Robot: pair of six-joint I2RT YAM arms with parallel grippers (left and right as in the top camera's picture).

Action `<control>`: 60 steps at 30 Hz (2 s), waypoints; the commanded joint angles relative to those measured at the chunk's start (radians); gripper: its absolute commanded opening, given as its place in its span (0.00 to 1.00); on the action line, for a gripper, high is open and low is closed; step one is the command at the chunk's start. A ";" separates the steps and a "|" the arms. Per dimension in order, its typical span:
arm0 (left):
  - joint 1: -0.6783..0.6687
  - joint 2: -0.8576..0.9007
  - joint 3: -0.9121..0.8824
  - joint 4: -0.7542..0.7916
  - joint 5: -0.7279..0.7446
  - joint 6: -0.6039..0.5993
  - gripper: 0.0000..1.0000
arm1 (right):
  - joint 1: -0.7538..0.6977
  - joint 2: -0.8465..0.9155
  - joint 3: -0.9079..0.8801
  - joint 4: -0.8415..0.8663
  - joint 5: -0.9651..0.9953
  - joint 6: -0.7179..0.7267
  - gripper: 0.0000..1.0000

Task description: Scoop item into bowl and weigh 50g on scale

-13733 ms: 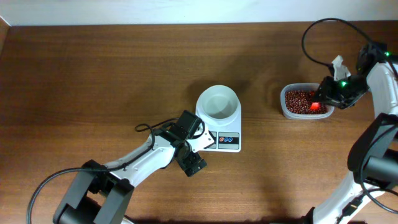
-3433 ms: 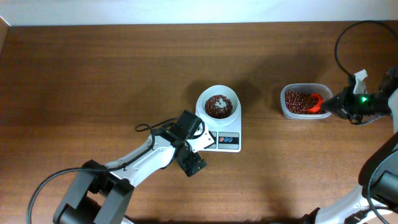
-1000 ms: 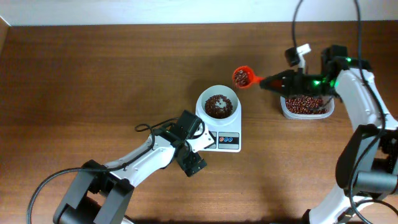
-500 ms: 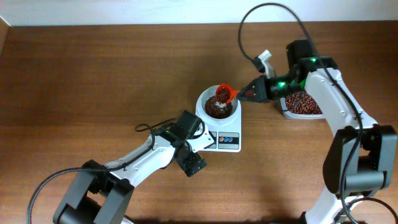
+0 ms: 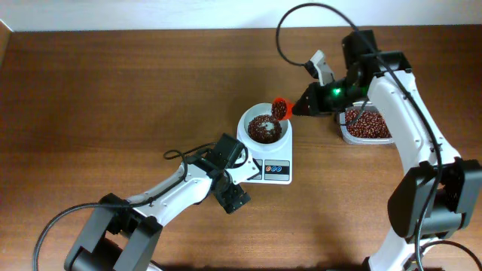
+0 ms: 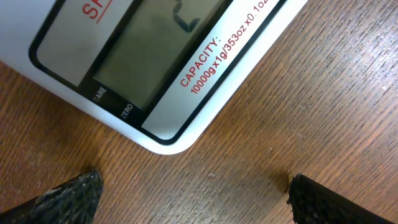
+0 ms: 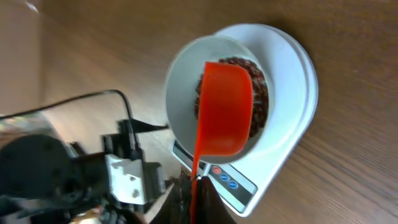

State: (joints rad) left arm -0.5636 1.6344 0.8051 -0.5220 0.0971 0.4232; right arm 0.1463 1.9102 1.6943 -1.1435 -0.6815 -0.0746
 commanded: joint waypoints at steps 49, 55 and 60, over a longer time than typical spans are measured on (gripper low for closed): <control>-0.005 0.035 -0.018 -0.010 0.034 0.002 0.99 | 0.151 -0.036 0.027 0.035 0.250 -0.072 0.04; -0.005 0.035 -0.018 -0.010 0.034 0.002 0.99 | 0.156 -0.036 0.028 0.051 0.338 -0.030 0.04; -0.005 0.035 -0.018 -0.010 0.033 0.002 0.99 | 0.145 -0.036 0.028 0.050 0.270 0.002 0.04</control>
State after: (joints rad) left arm -0.5636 1.6344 0.8051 -0.5220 0.0975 0.4232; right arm 0.2924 1.9083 1.6981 -1.0992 -0.3649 -0.1062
